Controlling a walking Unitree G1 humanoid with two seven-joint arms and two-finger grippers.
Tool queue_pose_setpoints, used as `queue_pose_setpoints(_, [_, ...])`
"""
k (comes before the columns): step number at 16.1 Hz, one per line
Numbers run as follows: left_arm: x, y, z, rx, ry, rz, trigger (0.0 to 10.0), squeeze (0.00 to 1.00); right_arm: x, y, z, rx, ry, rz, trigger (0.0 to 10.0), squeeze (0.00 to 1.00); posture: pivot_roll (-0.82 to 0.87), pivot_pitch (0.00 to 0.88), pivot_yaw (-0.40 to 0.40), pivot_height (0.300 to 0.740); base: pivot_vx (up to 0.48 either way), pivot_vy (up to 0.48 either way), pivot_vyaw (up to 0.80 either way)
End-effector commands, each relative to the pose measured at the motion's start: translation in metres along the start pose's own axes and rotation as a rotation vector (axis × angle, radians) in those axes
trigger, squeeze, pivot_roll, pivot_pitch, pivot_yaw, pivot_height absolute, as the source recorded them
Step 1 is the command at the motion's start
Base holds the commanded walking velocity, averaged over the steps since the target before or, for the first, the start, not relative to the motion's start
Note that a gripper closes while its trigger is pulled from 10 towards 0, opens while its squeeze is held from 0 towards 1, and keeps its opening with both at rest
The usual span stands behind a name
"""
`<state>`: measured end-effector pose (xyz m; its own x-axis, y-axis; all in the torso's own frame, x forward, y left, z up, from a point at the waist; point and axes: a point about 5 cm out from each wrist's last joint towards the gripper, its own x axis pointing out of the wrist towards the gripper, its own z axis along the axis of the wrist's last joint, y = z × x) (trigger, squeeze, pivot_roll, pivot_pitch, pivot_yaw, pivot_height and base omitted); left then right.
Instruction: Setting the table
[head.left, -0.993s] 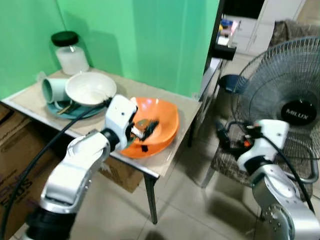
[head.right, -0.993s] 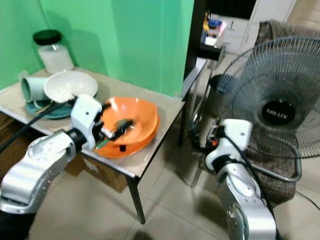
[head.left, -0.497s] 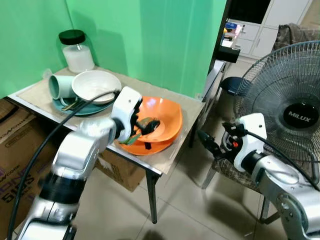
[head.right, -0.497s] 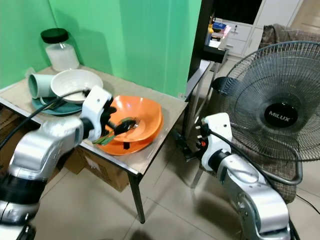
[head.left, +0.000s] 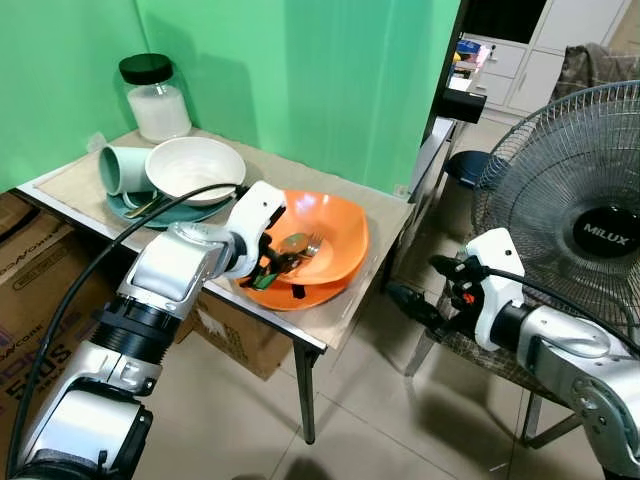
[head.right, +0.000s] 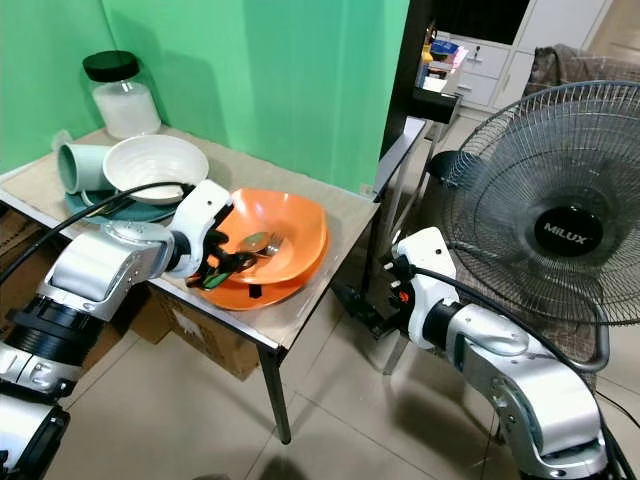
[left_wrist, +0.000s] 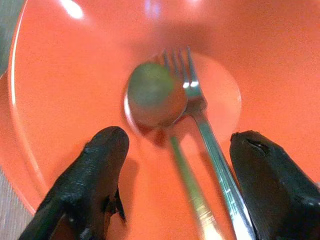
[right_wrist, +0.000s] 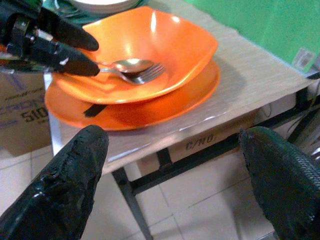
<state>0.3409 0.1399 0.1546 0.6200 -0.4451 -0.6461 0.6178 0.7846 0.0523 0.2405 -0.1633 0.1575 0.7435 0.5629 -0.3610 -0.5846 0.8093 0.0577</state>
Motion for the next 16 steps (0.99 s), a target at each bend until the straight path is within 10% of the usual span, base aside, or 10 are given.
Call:
queue_pose_setpoints(1, [-0.001,0.003,0.009,0.029,-0.004,0.004,0.0,0.00,-0.002,-0.001,0.000,0.003,0.015,0.024,10.0,0.00,0.05,0.000,0.007,0.740,0.000,0.000,0.00])
queue_pose_setpoints(16, [0.015,0.018,0.016,0.089,0.055,-0.030,0.0,0.00,-0.003,-0.011,-0.003,0.011,0.091,0.046,10.0,0.00,0.05,0.000,0.000,0.740,0.000,0.000,0.00])
